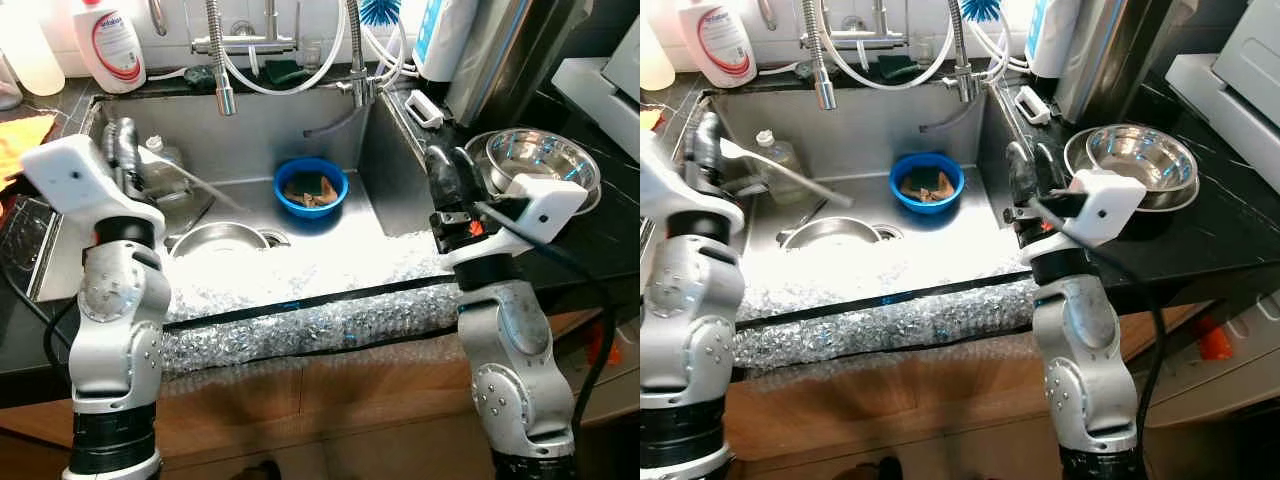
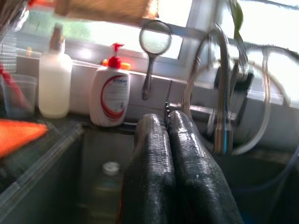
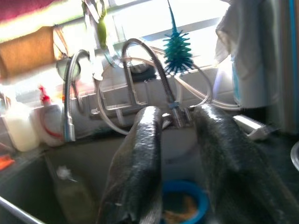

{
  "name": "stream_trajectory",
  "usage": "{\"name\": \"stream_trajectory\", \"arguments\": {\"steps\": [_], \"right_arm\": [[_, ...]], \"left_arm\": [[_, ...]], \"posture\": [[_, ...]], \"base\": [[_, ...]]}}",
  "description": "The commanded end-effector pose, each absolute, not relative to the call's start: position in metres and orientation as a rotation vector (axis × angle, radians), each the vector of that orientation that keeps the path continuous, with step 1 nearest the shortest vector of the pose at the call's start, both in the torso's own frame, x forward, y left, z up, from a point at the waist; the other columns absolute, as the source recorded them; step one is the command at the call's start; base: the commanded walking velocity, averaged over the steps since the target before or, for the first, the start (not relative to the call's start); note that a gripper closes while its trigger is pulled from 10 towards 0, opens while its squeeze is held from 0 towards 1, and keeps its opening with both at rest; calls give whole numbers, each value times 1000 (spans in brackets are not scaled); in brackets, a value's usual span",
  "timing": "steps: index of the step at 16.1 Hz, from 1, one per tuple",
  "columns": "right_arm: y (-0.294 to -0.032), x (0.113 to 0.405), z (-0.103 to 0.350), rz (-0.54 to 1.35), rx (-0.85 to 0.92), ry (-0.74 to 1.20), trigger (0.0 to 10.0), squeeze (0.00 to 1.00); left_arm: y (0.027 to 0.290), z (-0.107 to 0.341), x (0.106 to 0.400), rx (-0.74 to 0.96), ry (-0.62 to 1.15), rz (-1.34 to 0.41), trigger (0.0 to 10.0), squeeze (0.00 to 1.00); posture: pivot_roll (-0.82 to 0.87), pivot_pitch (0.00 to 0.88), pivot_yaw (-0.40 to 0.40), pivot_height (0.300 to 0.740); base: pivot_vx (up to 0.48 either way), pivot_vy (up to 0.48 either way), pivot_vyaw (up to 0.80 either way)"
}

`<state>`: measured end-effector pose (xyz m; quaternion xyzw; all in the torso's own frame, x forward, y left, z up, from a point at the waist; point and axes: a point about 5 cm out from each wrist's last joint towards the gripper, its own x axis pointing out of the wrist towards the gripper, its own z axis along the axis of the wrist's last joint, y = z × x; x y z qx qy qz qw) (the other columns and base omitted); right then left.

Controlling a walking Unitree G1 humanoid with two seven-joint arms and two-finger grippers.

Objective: Kitchen organization

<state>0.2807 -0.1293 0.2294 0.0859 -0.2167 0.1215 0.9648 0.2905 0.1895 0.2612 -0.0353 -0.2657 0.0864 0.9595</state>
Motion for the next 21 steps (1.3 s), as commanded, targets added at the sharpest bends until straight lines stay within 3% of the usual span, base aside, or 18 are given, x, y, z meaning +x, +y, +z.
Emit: {"name": "stream_trajectory", "arguments": {"steps": [1,4,9,21], "right_arm": [[-132,280,224,218,99,-424,10000,0],[-145,281,211,121,-35,-392,10000,0],[-156,276,193,80,-99,-351,10000,0],[-160,277,192,61,-104,-360,10000,0]], "left_arm": [[186,257,291,8,-535,164,10000,0],[189,248,292,121,-514,181,10000,0],[202,233,297,262,-443,206,10000,0],[206,198,307,307,-239,156,10000,0]], "posture": [[55,149,-51,740],[53,150,-49,740],[54,148,-47,740],[57,118,-32,740]], "base": [[0,0,0],[0,0,0],[0,0,0],[0,0,0]]}}
